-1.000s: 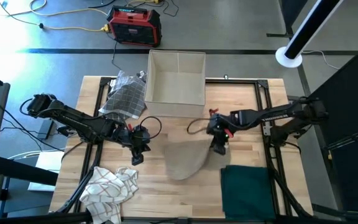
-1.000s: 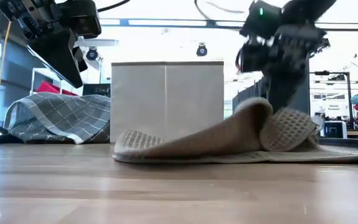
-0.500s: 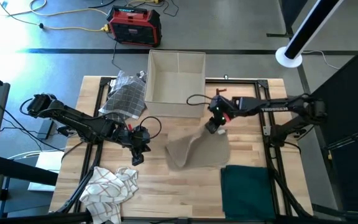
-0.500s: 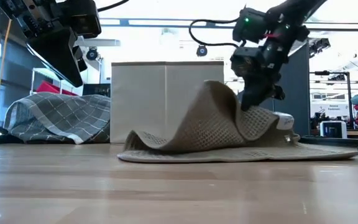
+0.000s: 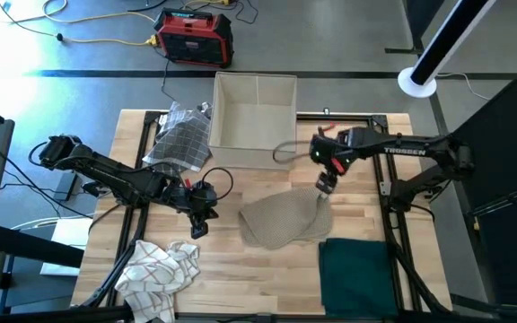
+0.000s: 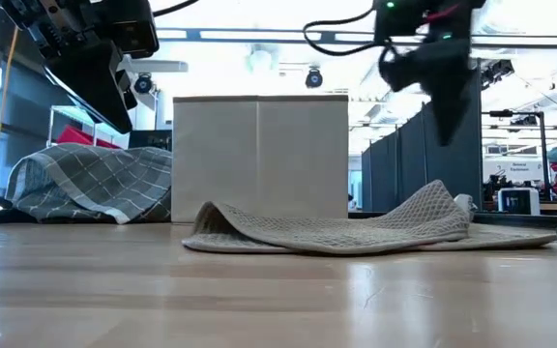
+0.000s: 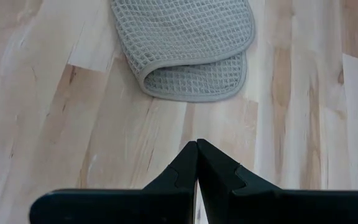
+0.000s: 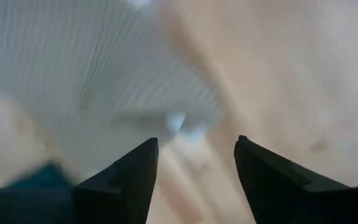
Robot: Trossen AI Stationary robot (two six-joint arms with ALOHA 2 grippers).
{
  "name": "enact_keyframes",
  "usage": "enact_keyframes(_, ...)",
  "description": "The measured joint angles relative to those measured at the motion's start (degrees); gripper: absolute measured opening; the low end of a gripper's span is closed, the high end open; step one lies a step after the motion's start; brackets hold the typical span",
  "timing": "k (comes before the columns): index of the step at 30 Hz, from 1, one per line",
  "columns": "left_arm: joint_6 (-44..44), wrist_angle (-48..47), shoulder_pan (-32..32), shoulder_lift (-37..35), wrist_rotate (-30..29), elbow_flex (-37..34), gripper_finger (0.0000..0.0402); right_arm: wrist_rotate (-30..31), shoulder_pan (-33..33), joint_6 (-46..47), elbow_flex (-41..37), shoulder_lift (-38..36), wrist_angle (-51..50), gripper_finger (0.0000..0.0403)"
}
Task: Fold towel
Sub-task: Fold the brown towel
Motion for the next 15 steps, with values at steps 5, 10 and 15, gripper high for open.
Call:
enact_keyframes(5,-1.58,0.07,-0.01,0.0,-1.58,0.0,0.0,-9.22,3.36,9.49,-11.53,-0.89,12.16,0.0182)
enact_keyframes(10,-1.08,0.13,-0.01,0.0,-1.8,0.0,0.0,-10.03,4.69,20.09,-19.65,-0.78,34.34,0.0167)
enact_keyframes(15,-0.98,0.17,-0.01,0.0,-1.82,0.0,0.0,-3.58,4.77,29.01,-22.67,-0.76,44.28,0.0152)
